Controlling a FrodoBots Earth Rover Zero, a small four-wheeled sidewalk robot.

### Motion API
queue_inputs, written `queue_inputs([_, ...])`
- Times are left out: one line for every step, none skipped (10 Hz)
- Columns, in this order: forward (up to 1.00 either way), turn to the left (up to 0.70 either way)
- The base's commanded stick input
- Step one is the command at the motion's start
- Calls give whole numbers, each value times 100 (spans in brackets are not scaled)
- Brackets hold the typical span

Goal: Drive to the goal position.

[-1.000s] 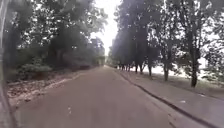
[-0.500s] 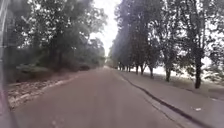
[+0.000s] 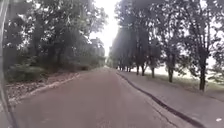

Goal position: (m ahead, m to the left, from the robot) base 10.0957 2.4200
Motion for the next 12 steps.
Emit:
queue_inputs([70, 18])
queue_inputs([70, 21])
queue_inputs([70, 11])
queue_inputs([70, 0])
queue_inputs([70, 0])
queue_inputs([70, 0])
queue_inputs([70, 0])
queue_inputs([70, 0])
queue_inputs([70, 0])
queue_inputs([70, 0])
queue_inputs([70, 0])
queue_inputs([70, 0])
